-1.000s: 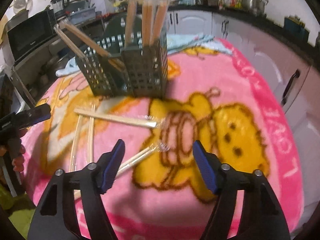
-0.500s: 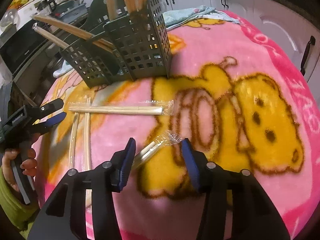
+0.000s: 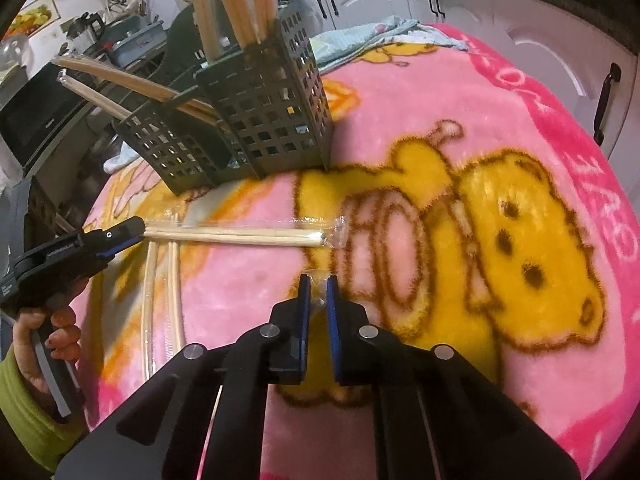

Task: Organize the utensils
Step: 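Close the left tool on a chopstick while the right tool grasps another chopstick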

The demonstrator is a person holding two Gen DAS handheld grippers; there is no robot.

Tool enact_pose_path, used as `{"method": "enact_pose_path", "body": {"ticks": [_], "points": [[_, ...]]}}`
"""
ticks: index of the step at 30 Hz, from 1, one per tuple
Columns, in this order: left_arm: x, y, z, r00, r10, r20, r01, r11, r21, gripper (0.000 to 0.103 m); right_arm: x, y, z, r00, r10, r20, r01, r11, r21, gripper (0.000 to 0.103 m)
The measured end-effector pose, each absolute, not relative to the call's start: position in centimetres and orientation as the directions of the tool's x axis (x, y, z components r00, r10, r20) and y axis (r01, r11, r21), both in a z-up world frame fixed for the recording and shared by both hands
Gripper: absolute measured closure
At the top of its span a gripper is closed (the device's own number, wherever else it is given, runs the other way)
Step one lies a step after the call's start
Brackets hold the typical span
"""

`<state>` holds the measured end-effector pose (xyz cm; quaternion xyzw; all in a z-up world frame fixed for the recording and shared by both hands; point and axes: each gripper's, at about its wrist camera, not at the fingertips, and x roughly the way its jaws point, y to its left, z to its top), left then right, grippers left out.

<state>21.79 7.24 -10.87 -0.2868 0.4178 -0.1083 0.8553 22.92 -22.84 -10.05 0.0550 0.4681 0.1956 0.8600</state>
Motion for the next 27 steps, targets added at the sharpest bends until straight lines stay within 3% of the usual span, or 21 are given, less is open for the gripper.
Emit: {"method": "enact_pose_path", "body": {"ticks": [27], "points": [[15.7, 4.1, 0.2, 0.747, -0.437, -0.501, 0.185, 0.86, -0.475, 0.101, 17.9, -22.4, -0.1, 0.704, 0.39, -0.593, -0.394, 0.91, 0.131, 0.097]]}}
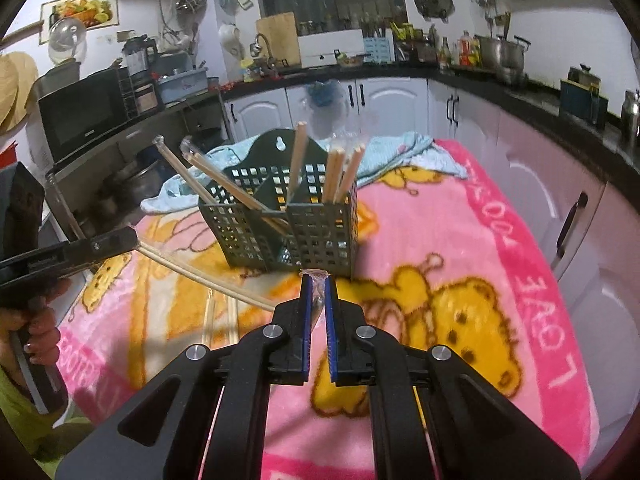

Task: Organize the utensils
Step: 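Lift both held chopsticks upright and carry them over the green caddy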

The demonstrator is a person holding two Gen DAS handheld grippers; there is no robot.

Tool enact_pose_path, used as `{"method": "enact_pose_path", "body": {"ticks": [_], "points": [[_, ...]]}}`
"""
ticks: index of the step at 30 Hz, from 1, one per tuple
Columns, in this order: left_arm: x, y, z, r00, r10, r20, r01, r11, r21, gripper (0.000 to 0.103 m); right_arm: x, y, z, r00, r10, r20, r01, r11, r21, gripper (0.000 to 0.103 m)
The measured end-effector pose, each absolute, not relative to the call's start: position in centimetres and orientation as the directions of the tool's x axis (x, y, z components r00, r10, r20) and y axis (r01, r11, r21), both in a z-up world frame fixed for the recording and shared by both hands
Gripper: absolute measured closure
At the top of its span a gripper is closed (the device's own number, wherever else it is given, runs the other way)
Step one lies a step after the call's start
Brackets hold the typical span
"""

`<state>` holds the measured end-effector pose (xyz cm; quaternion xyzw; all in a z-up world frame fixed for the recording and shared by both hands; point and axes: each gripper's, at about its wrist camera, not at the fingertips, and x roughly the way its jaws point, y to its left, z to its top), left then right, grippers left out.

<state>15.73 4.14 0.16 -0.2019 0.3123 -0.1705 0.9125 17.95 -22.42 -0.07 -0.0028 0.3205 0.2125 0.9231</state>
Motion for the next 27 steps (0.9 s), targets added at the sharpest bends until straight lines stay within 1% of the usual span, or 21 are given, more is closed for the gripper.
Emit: {"method": "enact_pose_path", "body": {"ticks": [7, 27], "points": [[14.5, 2.7, 1.9, 0.751, -0.464, -0.469, 0.237, 0.853, -0.465, 0.101, 17.0, -22.6, 1.5, 0.73, 0.393, -0.559, -0.397, 0.91, 0.121, 0.097], [12.9, 0.5, 6.6, 0.772, -0.492, -0.403, 0.325, 0.85, -0.416, 0.101, 14.6, -23.1, 5.9, 0.802, 0.394, -0.449, -0.407, 0.911, 0.073, 0.098]]}}
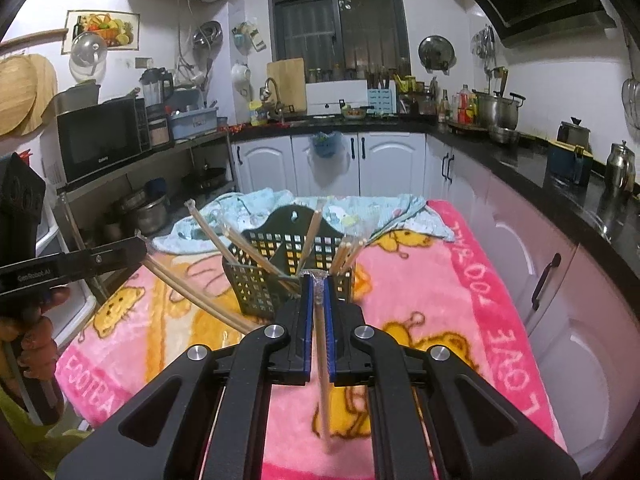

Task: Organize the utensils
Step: 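Lift both held chopsticks upright and carry them over the green caddy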

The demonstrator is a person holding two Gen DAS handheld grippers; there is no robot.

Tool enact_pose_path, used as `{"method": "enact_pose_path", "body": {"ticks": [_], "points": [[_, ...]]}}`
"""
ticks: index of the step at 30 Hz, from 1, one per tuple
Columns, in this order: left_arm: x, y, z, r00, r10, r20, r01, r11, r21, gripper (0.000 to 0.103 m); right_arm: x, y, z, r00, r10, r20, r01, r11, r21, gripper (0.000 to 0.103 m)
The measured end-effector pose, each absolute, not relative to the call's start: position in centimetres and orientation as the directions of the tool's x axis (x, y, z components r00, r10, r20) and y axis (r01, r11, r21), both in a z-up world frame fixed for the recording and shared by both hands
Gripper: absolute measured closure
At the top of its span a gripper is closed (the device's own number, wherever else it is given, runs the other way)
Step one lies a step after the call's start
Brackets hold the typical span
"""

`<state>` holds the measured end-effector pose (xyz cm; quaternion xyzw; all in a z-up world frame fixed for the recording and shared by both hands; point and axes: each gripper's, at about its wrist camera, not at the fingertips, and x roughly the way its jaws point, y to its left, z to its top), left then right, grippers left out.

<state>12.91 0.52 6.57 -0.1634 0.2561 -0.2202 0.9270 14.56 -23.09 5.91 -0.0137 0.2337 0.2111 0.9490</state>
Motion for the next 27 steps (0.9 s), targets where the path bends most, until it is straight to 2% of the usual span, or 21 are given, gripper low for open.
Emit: {"method": "enact_pose_path", "body": {"ticks": [13, 27], "points": [[12.8, -0.7, 10.6, 0.784, -0.522, -0.336, 0.383, 0.833, -0.399, 0.101, 13.9, -23.6, 9.4, 0.836, 0.406, -0.37, -0.408, 0.91, 0.075, 0.098], [14.0, 0.4, 16.5, 0.844, -0.47, -0.257, 0.379, 0.863, -0.334, 0.101, 15.0, -22.1, 14.9, 0.849, 0.451, -0.276, -0.453, 0.89, 0.06, 0.098]]}}
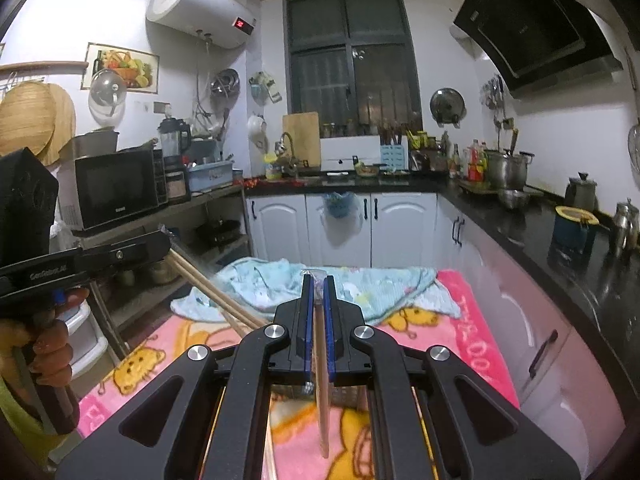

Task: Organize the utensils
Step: 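Lift both held chopsticks upright and carry them over the green caddy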

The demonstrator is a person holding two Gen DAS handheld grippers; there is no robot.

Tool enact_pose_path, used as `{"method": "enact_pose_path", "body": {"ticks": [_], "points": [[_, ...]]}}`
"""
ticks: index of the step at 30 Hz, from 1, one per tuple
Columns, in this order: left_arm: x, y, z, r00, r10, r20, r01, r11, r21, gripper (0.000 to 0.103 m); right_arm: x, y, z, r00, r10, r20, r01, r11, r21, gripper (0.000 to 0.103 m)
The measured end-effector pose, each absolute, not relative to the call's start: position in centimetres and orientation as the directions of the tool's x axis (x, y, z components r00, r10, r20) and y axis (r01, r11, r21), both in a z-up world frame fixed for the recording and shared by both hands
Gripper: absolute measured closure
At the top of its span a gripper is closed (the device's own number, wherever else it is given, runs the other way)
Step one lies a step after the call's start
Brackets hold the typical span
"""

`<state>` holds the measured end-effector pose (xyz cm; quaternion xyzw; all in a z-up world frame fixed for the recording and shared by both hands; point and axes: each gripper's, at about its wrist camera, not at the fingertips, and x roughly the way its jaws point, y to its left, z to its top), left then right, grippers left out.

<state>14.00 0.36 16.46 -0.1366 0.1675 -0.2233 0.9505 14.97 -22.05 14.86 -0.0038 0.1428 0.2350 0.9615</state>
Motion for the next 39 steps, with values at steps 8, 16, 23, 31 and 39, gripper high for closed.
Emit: {"method": "enact_pose_path", "body": {"ticks": [8, 16, 23, 31, 39], "points": [[14.5, 1.9, 18.7, 0.876, -0.428, -0.223, 0.352, 0.883, -0.312, 0.101, 15.8, -20.7, 18.6, 0.86, 0.465, -0.21, -0.471, 0.882, 0.024, 0.098], [14.8, 3.7, 20.1, 0.909, -0.363, -0.205, 0.299, 0.911, -0.285, 0.101, 17.5, -19.8, 21.6, 0.868, 0.467, -0.165, -0.474, 0.881, 0.0, 0.098], [15.6, 5.0, 20.8, 0.93, -0.309, -0.201, 0.254, 0.932, -0.259, 0.101, 19.8, -19.7, 23.2, 0.874, 0.458, -0.159, -0.463, 0.887, 0.012, 0.098], [17.2, 6.0, 20.2, 0.934, -0.281, -0.22, 0.222, 0.941, -0.257, 0.101, 22.6, -19.5, 23.2, 0.887, 0.434, -0.161, -0.437, 0.899, 0.015, 0.098], [18.7, 6.4, 18.4, 0.928, -0.274, -0.251, 0.204, 0.941, -0.271, 0.101, 25.5, -19.6, 21.5, 0.885, 0.428, -0.183, -0.425, 0.903, 0.052, 0.098]]}}
